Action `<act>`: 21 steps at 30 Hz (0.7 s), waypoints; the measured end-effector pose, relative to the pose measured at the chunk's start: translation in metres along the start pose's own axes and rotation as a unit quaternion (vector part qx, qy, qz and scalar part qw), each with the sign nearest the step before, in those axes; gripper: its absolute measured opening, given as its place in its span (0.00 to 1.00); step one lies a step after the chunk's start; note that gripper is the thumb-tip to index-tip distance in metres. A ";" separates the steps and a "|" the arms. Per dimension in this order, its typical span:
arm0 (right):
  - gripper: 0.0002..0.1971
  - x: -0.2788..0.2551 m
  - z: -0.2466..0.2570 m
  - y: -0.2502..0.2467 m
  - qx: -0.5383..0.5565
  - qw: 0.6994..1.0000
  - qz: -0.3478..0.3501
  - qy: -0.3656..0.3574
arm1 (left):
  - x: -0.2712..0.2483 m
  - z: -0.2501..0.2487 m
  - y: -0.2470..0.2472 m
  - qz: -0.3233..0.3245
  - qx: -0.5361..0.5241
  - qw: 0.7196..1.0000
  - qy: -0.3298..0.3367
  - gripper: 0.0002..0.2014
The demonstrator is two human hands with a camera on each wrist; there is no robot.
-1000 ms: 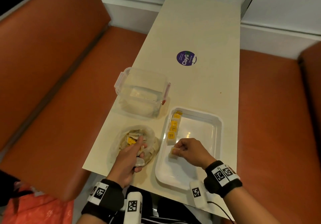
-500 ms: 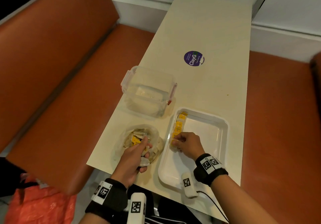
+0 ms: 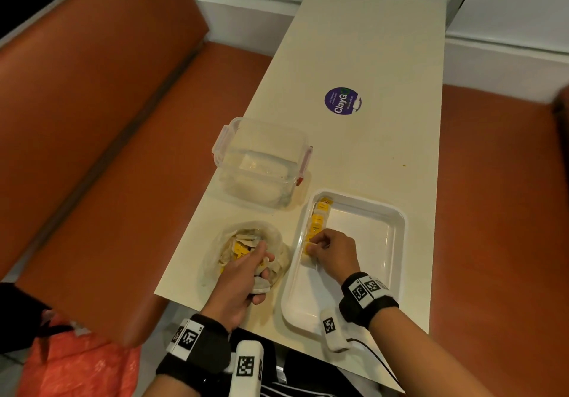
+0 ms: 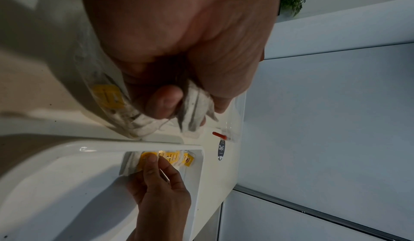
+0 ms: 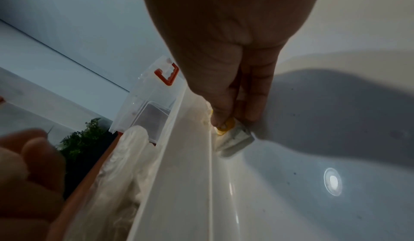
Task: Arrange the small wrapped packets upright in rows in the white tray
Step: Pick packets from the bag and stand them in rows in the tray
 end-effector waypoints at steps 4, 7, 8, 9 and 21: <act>0.11 -0.009 0.010 -0.009 -0.026 0.998 -0.049 -0.025 | -0.002 -0.003 0.010 0.041 -0.042 0.998 0.005 0.23; 0.07 -0.027 0.046 -0.024 0.030 0.996 -0.036 -0.072 | -0.003 -0.007 0.015 0.072 -0.064 0.995 0.010 0.20; 0.08 -0.036 0.061 -0.024 0.045 0.995 0.005 -0.090 | -0.004 -0.008 0.017 0.081 -0.062 0.995 0.015 0.18; 0.09 -0.048 0.077 -0.022 0.051 0.991 0.060 -0.106 | -0.005 -0.010 0.019 0.089 -0.056 0.994 0.023 0.17; 0.15 -0.092 0.106 0.002 -0.020 0.961 0.244 -0.130 | -0.016 -0.021 0.044 0.120 0.088 0.985 0.091 0.16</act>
Point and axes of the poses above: each hand's wrist, its own x-axis towards the middle knuckle, its own y-axis out of the palm, z = x × y, the point moved 9 cm from there along x, towards the middle knuckle, and after that the axes turned 9 degrees about x, right-handed, at the moved point
